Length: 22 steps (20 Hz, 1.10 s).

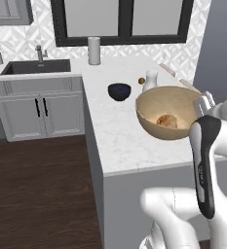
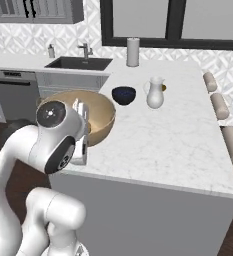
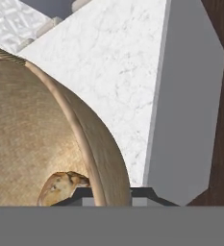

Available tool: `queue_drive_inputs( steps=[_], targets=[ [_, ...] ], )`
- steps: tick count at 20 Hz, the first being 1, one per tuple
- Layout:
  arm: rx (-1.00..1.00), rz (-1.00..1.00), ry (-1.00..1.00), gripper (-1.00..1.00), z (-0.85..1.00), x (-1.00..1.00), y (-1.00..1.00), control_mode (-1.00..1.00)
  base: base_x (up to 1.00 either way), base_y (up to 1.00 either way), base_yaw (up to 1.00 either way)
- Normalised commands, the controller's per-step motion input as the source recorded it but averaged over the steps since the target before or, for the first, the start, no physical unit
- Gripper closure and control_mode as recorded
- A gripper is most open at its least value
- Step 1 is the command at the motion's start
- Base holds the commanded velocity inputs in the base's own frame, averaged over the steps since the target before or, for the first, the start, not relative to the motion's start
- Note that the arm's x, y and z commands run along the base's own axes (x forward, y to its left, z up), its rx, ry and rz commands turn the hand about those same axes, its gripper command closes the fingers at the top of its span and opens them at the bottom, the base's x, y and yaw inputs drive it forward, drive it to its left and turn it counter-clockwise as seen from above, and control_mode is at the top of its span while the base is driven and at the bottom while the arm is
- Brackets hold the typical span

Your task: Open the cabinet, pick up the bread from the cabinet and place it in the basket. Then move the basket to the dining counter.

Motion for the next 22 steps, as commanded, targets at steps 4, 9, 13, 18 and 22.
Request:
queue_drive_inputs(
  steps=[4, 9, 13, 18, 22],
  targets=[
    [0.00, 0.07, 0.11, 1.00, -0.47, 1.00, -0.39, -1.00, 0.00, 0.00, 0.00],
    [0.00, 0.14, 0.08, 1.00, -0.65, 1.00, -0.26, -1.00, 0.00, 0.00, 0.00],
    [-0.04, 0.11, 0.13, 1.00, -0.67, 1.00, -0.01, -1.00, 0.00, 0.00, 0.00],
    [-0.04, 0.10, 0.12, 1.00, -0.52, 0.94, -0.03, -1.00, 0.00, 0.00, 0.00],
    [0.00, 0.09, 0.00, 1.00, -0.42, 0.69, -0.12, -1.00, 0.00, 0.00, 0.00]
  ],
)
